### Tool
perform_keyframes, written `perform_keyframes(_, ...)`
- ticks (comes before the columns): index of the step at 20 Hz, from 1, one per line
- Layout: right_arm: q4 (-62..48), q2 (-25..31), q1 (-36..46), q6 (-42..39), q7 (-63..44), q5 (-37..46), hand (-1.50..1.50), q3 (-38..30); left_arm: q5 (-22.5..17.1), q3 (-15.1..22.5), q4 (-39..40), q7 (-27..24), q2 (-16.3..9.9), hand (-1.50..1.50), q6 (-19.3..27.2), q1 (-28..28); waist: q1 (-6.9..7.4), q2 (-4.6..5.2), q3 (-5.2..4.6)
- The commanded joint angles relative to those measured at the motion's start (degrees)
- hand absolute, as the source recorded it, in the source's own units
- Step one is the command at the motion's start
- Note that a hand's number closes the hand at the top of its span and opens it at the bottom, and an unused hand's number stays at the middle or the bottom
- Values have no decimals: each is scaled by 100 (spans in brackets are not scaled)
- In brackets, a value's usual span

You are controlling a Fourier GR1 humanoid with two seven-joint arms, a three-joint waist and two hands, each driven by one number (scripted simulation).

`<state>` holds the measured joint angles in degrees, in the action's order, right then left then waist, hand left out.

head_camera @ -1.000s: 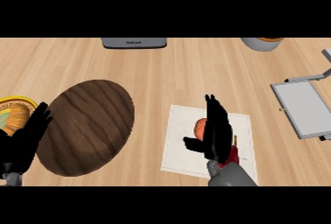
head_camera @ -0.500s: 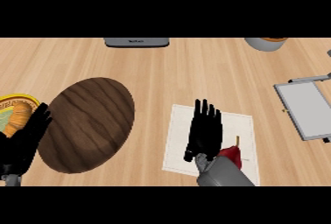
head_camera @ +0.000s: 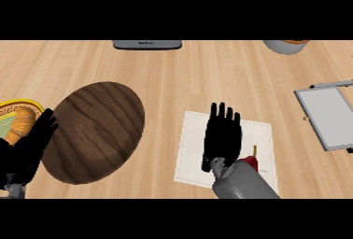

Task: Pick the squash from the placemat and place it in the tiered shelf

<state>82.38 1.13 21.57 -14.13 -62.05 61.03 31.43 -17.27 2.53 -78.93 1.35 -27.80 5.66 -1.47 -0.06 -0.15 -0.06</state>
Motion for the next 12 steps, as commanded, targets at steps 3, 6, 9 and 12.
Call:
perform_keyframes(3,-453,-108,87,-353,-661,71,-150,-108,3,-182,-29,58,-66,0,-195,-16,45,15,4)
perform_keyframes(6,32,207,-364,-541,-286,276,-150,-359,62,-163,-170,352,53,0,-77,136,-17,6,6)
perform_keyframes(9,49,407,-594,-447,171,313,-150,-533,57,-459,132,193,-41,0,-319,219,-11,10,5)
perform_keyframes(12,-365,179,-497,-133,338,634,-150,-598,448,-273,75,140,356,0,-115,211,4,14,5)
